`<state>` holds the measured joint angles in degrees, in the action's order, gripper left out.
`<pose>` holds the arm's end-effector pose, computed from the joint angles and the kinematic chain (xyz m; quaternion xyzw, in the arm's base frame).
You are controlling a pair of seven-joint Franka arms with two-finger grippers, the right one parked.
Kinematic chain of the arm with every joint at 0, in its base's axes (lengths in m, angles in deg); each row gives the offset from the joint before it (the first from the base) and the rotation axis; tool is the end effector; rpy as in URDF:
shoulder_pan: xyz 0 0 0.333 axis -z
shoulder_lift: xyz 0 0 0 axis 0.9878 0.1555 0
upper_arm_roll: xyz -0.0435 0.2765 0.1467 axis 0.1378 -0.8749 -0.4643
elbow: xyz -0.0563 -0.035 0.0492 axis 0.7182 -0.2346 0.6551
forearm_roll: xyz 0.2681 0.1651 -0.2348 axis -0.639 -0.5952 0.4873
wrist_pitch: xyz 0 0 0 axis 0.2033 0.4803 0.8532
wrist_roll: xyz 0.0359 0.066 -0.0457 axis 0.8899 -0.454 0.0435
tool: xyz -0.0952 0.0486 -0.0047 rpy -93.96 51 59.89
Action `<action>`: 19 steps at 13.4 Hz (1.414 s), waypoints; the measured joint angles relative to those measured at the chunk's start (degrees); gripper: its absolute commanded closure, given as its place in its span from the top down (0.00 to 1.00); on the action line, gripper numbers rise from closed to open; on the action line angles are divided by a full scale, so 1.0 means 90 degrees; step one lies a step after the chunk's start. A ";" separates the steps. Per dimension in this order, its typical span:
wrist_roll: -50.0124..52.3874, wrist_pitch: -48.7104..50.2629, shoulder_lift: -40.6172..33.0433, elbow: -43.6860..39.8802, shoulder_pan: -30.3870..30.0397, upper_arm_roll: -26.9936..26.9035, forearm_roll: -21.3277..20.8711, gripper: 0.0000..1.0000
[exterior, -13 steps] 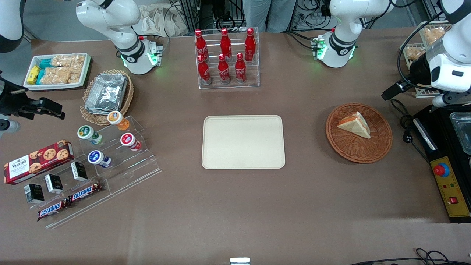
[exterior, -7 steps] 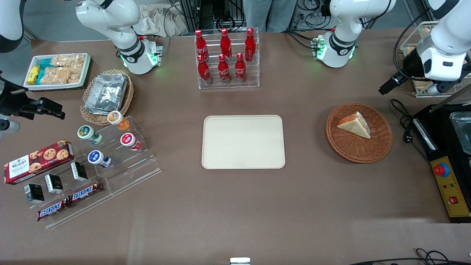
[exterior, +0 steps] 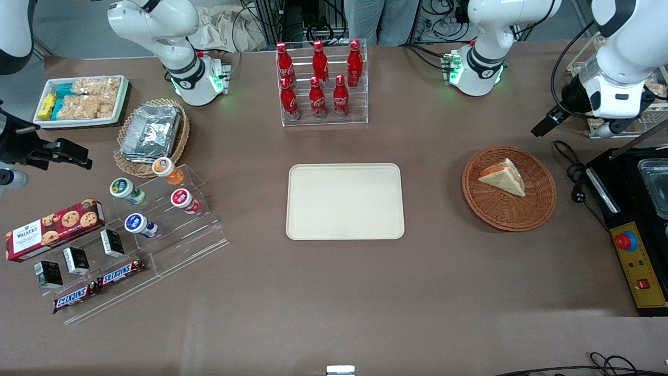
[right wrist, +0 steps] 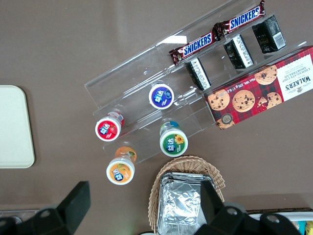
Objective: Place sandwich from basket to tray
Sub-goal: 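Lower the open left gripper over the wrapped sandwich in the basket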
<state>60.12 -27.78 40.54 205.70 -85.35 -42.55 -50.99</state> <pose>0.4315 -0.0139 0.5180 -0.9372 -0.3469 0.0365 0.0071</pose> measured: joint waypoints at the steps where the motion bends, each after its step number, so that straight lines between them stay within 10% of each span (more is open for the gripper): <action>1: 0.0027 -0.0101 0.0001 0.0105 -0.0003 0.0000 0.0000 1.00; 19: 0.1244 -0.3660 0.1351 0.2137 -0.0053 0.0007 -0.0159 1.00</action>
<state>71.31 -60.72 52.70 224.94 -85.83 -42.49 -52.42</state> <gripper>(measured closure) 0.000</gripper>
